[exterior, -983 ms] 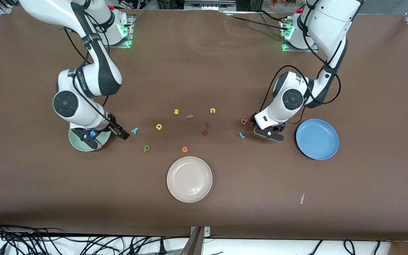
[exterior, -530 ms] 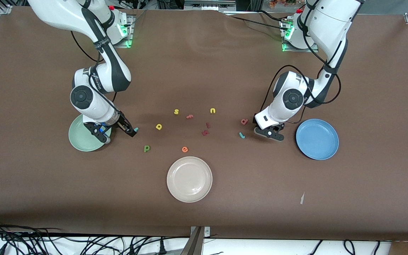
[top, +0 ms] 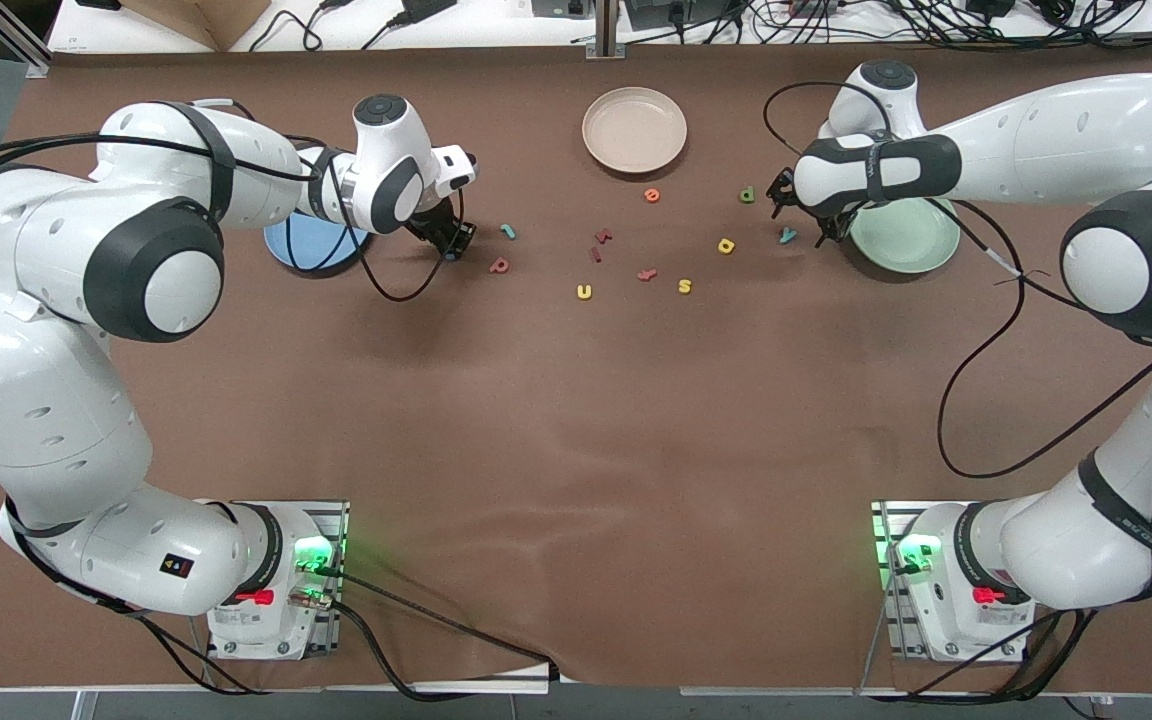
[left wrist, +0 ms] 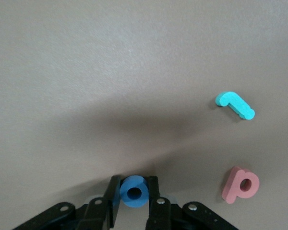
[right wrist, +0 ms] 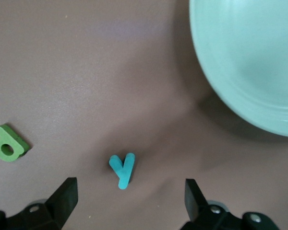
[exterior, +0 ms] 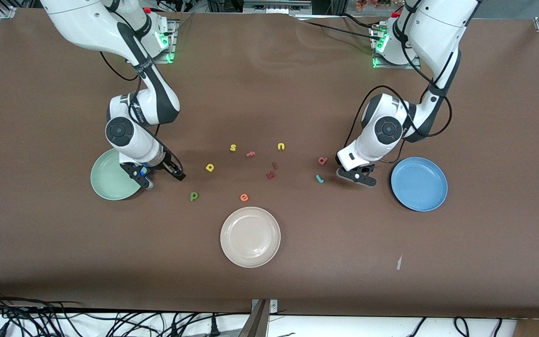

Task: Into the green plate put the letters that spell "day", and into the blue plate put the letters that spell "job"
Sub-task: 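Place the o on the blue plate while the right gripper grasps the y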

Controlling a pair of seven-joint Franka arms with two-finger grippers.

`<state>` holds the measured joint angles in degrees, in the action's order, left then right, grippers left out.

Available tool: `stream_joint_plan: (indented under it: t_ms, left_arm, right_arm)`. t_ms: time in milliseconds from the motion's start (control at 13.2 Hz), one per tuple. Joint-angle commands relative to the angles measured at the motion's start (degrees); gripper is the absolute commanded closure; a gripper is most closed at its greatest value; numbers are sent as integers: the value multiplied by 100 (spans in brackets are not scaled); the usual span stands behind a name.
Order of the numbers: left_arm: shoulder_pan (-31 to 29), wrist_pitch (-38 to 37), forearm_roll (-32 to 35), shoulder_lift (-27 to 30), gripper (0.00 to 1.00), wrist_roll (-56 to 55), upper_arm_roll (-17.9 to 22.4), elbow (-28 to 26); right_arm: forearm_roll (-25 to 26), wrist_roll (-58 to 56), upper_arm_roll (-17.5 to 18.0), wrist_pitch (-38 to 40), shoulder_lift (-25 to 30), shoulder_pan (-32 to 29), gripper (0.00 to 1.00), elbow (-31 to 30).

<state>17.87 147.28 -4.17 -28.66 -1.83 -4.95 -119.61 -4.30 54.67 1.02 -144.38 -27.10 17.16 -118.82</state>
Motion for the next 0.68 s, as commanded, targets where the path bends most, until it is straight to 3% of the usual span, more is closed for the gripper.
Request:
stream_joint_plan:
  t_ms: [0, 227, 454, 605]
  left_arm:
    - [-414, -646, -31, 710, 87, 95, 20, -89]
    - [-1143, -1192, -22, 1116, 87, 988, 20, -106]
    - [-1768, -1211, -22, 1065, 81, 1973, 29, -106]
    - [-1928, -1176, -31, 977, 73, 2335, 108, -106]
  right_arm:
    - [-88, 44, 30, -125, -119, 7, 5, 43]
    - [-88, 43, 48, -143, -295, 7, 13, 157]
    - [-176, 35, 127, -143, -427, -2, 28, 280]
    - [-185, 17, 136, -143, -480, 7, 48, 341]
